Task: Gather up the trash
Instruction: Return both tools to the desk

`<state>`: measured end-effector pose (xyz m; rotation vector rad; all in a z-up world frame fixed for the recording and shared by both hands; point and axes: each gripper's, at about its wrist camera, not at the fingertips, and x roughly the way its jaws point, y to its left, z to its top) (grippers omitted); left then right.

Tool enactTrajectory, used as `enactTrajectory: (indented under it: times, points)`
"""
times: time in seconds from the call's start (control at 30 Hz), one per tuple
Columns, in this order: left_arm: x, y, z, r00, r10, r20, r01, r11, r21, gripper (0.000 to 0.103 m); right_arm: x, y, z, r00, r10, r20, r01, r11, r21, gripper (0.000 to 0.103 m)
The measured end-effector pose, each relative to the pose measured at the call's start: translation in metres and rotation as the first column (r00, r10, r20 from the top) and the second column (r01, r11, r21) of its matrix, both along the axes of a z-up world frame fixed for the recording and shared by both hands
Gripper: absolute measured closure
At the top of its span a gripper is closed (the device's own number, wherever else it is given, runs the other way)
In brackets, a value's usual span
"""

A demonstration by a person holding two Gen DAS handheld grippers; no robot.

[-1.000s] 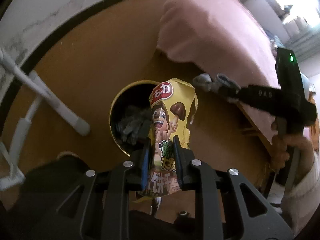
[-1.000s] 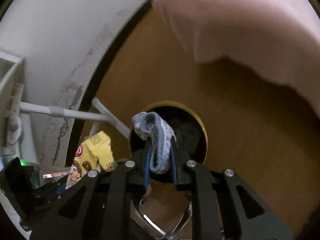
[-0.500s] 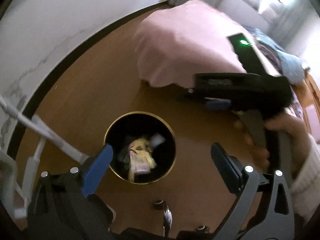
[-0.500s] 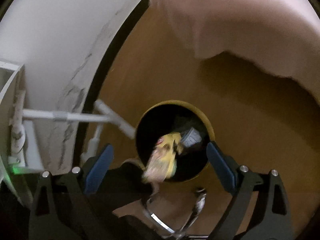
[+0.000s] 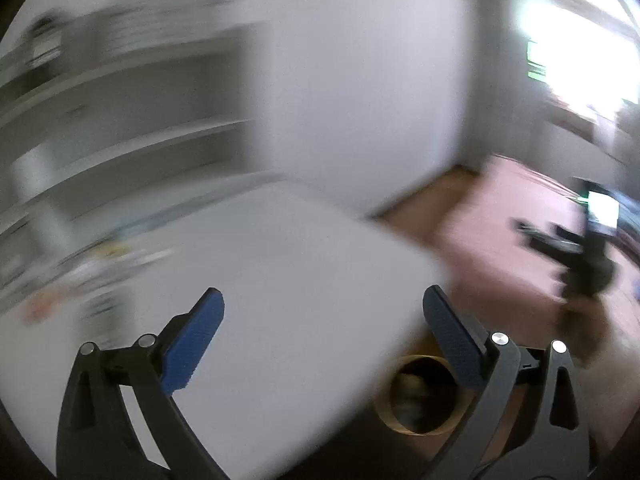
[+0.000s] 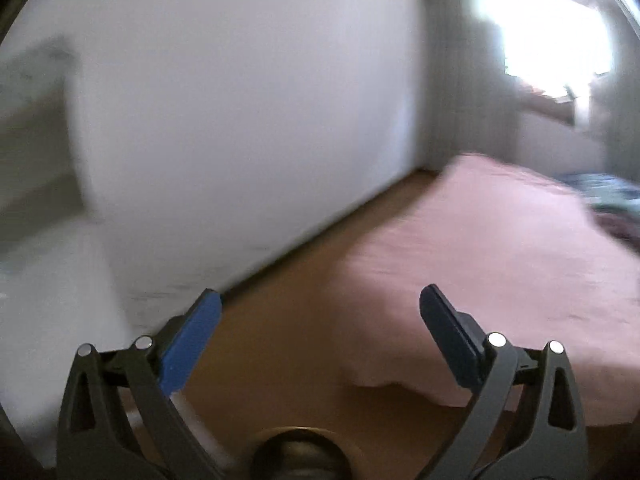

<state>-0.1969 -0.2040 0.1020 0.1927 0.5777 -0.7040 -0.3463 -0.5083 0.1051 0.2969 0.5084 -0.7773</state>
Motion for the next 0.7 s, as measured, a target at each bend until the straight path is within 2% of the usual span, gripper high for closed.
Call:
enactTrajectory:
  times: [0.03, 0.1, 0.2, 0.27, 0.37, 0.4, 0.43, 0.47, 0.63, 0.7]
  points:
    - [0.018, 0.030, 0.001, 0.994, 0.105, -0.001, -0.105, 0.994, 0.013, 0.006, 0.019, 0.012, 0.004, 0.997, 0.078, 0.015, -0.078, 0.997, 0.028, 0.007]
    - [0.039, 0.071, 0.004, 0.973, 0.230, 0.011, -0.231, 0.972, 0.037, 0.006, 0.049, 0.031, 0.008, 0.982, 0.188, 0.023, -0.189, 0.981, 0.053, 0.007]
    - [0.070, 0.143, 0.015, 0.905, 0.422, 0.049, -0.424, 0.904, 0.061, 0.006, 0.092, 0.059, 0.013, 0.947, 0.322, 0.010, -0.322, 0.945, 0.057, 0.007]
    - [0.085, 0.183, 0.020, 0.867, 0.496, 0.049, -0.498, 0.863, 0.082, 0.006, 0.115, 0.075, 0.016, 0.923, 0.384, 0.004, -0.384, 0.922, 0.058, 0.007]
    - [0.108, 0.226, 0.026, 0.824, 0.565, 0.035, -0.565, 0.817, 0.113, 0.006, 0.142, 0.093, 0.022, 0.891, 0.453, -0.005, -0.452, 0.890, 0.061, 0.007]
    - [0.115, 0.236, 0.026, 0.805, 0.592, 0.043, -0.592, 0.795, 0.129, 0.006, 0.152, 0.101, 0.024, 0.882, 0.471, -0.012, -0.469, 0.881, 0.059, 0.007]
    - [0.123, 0.244, 0.025, 0.775, 0.629, 0.060, -0.630, 0.761, 0.151, 0.006, 0.163, 0.109, 0.026, 0.871, 0.492, -0.020, -0.490, 0.870, 0.055, 0.007]
    - [0.131, 0.253, 0.025, 0.763, 0.644, 0.066, -0.645, 0.748, 0.157, 0.006, 0.175, 0.124, 0.029, 0.858, 0.512, -0.031, -0.510, 0.859, 0.050, 0.007]
    - [0.172, 0.272, 0.008, 0.764, 0.646, -0.017, -0.636, 0.756, 0.153, 0.006, 0.241, 0.173, 0.033, 0.790, 0.608, -0.087, -0.607, 0.794, 0.036, 0.007]
    - [0.194, 0.267, -0.001, 0.774, 0.630, -0.069, -0.616, 0.773, 0.153, 0.006, 0.270, 0.192, 0.032, 0.774, 0.624, -0.106, -0.624, 0.781, 0.031, 0.007]
